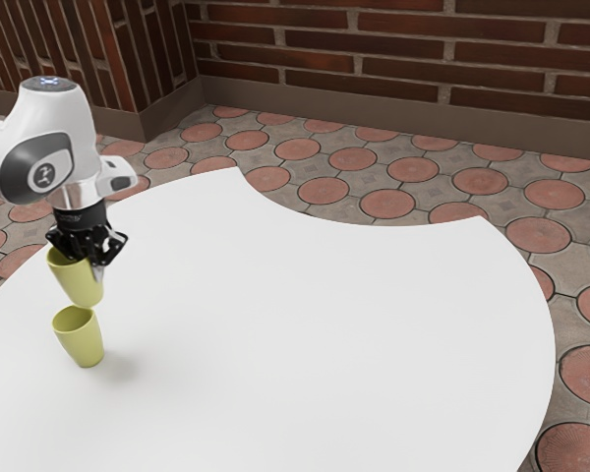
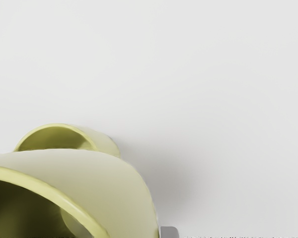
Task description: Place the right cup onto the left cup
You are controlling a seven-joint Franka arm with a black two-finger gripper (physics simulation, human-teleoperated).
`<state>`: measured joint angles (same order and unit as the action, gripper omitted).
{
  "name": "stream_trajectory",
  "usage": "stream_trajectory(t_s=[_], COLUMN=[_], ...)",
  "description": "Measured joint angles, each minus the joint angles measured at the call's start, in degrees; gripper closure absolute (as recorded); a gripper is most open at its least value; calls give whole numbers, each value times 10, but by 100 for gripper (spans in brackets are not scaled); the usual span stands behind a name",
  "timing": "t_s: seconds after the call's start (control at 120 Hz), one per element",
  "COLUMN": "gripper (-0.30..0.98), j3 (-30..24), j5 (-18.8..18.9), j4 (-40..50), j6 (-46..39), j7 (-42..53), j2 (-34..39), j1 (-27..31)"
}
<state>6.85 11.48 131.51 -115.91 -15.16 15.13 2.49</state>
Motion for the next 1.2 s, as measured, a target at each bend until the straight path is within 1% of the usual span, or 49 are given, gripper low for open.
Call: stream_trajectory(t_s=[0.275, 0.475, 0.658, 0.9, 1.2], gripper=[76, 76, 76, 76, 76], j3=[29, 42, 42, 41, 41], j5=[31, 45, 49, 49, 47], j4=[1, 1, -1, 1, 30], j6=[-2, -13, -32, -52, -62], j7=[0, 3, 5, 6, 2], j2=[-7, -21, -48, -62, -45], j1=[4, 6, 6, 6, 5])
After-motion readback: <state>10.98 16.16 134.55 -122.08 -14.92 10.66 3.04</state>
